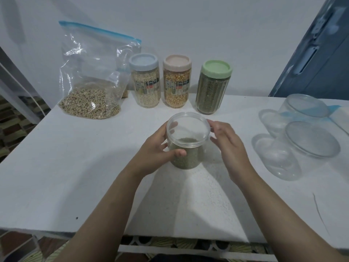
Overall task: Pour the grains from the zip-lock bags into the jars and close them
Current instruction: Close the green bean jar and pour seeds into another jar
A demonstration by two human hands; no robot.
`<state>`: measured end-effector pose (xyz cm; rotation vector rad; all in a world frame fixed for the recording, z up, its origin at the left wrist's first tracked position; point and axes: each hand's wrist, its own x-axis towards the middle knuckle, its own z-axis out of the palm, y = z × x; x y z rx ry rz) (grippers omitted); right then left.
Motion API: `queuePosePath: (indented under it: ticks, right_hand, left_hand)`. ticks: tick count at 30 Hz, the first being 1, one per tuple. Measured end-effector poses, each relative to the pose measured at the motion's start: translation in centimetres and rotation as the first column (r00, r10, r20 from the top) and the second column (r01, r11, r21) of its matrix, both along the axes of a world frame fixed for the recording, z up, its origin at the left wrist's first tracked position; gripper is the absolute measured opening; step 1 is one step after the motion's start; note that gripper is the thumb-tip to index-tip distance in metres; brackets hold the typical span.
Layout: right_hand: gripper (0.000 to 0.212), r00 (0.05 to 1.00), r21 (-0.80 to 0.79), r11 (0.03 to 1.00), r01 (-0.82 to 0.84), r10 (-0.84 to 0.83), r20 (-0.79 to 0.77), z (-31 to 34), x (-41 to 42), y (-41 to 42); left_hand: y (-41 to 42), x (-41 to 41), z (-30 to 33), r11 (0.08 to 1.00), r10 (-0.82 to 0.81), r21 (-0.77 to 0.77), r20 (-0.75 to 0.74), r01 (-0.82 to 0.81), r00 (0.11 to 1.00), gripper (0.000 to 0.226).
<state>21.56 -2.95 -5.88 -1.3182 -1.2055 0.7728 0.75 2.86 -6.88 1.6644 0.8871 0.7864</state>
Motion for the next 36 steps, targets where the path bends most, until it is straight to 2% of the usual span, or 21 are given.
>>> queuePosePath:
  ticks: [2, 3, 6, 7, 9, 15, 25, 27, 32, 36]
  right_hand:
    - [0.017, 0.999, 0.053, 0.998, 0.039, -0.039, -0.005, 0.4, 0.5, 0.0]
    - [0.011, 1.0, 0.054, 0.998, -0.014, 0.013, 0.018, 0.7, 0.7, 0.0]
    - [0.036, 0.915, -0.071, 0.933, -0.352, 0.359, 0.181, 1.5, 1.1, 0.2]
    - [0.039, 0.887, -0.094, 0.914, -0.394, 0.405, 0.221, 1.5, 1.2, 0.5]
    - [0.039, 0.885, -0.062, 0.923, -0.379, 0.381, 0.269, 1.5, 1.3, 1.1]
    - [0.039, 0.93, 0.029, 0.957, -0.29, 0.274, 0.244, 1.1, 0.0, 2.1]
    - [0.033, 0.916, 0.01, 0.959, -0.284, 0.269, 0.298, -0.3, -3.6, 6.7]
    - [0.033, 0.92, 0.013, 0.959, -0.284, 0.268, 0.288, -0.3, -4.7, 8.3]
    - [0.035, 0.943, 0.054, 0.968, -0.247, 0.227, 0.244, -0.5, -7.7, 11.6]
    - [0.037, 0.958, 0.077, 0.978, -0.195, 0.173, 0.229, -0.8, -9.6, 13.5]
  left_hand:
    - [0.0, 0.0, 0.0, 1.0, 0.005, -0.003, 0.005, -0.005, 1.0, 0.093]
    - [0.1, 0.0, -0.1, 1.0, 0.002, -0.003, 0.007, -0.002, 1.0, 0.091]
    - [0.2, 0.0, 0.0, 1.0, -0.012, -0.007, 0.001, 0.012, 1.0, 0.081]
    - [0.2, 0.0, 0.1, 1.0, -0.01, -0.005, -0.002, 0.01, 1.0, 0.079]
    - [0.2, 0.1, 0.1, 1.0, 0.011, 0.003, -0.005, -0.011, 1.0, 0.077]
    - [0.1, 0.4, -0.3, 0.992, 0.114, 0.051, 0.002, -0.114, 0.994, 0.078]
    - [2.9, -1.6, 0.0, 0.952, 0.276, 0.139, 0.003, -0.274, 0.961, 0.071]
    - [4.5, -2.5, -0.1, 0.949, 0.282, 0.146, -0.002, -0.278, 0.96, 0.068]
    - [9.2, -5.4, -0.6, 0.96, 0.258, 0.106, 0.03, -0.26, 0.966, 0.082]
    - [12.0, -6.9, -0.2, 0.975, 0.201, 0.092, 0.037, -0.204, 0.979, 0.075]
